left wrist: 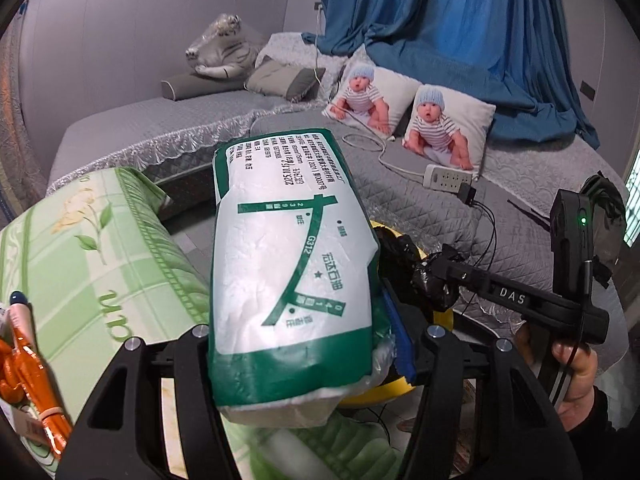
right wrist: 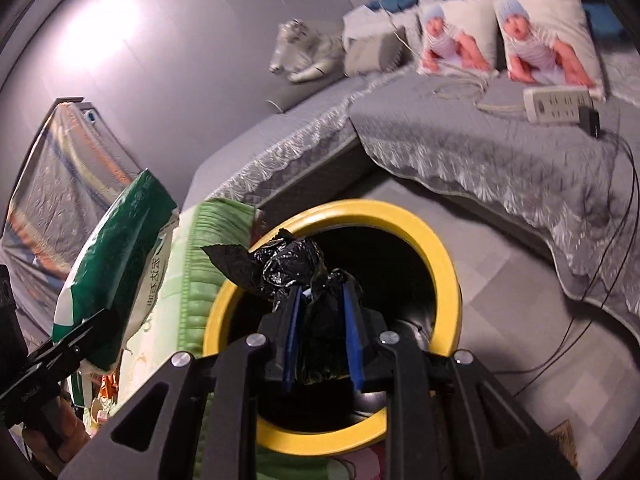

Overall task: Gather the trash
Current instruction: 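Carry both items over the yellow bin and open both tools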

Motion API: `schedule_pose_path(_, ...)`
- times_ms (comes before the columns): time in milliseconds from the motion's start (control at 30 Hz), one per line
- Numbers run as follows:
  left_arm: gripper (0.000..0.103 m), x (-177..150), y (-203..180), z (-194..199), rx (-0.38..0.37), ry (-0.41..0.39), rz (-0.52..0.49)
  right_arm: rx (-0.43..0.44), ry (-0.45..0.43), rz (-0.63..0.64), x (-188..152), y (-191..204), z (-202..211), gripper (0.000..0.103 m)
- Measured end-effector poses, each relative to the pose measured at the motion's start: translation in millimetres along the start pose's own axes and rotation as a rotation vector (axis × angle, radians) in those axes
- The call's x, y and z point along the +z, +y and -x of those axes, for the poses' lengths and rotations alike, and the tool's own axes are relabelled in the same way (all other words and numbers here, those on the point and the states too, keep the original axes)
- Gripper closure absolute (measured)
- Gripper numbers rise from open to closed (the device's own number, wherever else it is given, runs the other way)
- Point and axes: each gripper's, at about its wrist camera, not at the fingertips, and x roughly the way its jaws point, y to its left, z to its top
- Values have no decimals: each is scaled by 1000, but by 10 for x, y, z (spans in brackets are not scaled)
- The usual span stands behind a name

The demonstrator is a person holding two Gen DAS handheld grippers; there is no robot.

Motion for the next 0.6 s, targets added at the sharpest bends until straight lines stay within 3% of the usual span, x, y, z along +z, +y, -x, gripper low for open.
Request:
schedule_pose_path(300, 43, 78, 102, -451, -26, 72, 79, -32, 36, -40, 40, -204, -181, 81)
schedule_pose_path(467, 16, 144, 107, -394, -25, 30, 115, -58, 14, -47, 79, -199, -140, 64)
schedule_pose_path(600, 12, 175, 203, -268, -31, -2, 176, -108, -36, -76, 94, -270, 6, 61)
